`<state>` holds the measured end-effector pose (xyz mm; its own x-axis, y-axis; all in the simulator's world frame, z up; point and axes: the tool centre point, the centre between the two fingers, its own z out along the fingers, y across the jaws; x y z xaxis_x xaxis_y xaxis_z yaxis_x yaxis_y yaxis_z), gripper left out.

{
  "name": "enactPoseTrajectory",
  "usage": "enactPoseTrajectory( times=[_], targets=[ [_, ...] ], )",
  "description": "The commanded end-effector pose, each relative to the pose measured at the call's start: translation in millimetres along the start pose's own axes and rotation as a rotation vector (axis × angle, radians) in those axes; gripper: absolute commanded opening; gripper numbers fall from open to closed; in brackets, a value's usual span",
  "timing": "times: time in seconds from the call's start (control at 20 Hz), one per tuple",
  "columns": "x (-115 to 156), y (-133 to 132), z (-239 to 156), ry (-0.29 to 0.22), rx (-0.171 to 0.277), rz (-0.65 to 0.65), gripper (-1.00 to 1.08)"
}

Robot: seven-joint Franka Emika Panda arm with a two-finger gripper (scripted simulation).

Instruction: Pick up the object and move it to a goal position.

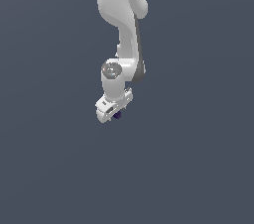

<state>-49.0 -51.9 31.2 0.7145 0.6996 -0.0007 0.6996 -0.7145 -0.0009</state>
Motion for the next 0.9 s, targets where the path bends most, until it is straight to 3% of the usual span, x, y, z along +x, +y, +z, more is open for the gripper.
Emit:
enactPoseTrajectory(
  times=[0.0,0.15,0.2,0.85],
  targets=[
    [0.2,0.6,6.9,0.001,-0.001,0.0,1.0],
    [0.6,0.8,9.2,0.001,-0.001,-0.001,1.0],
    [0.6,0.8,9.2,0.001,-0.001,-0.001,-1.0],
    [1.2,2.5,7.0,0.001,-0.001,0.0,-1.0]
  ],
)
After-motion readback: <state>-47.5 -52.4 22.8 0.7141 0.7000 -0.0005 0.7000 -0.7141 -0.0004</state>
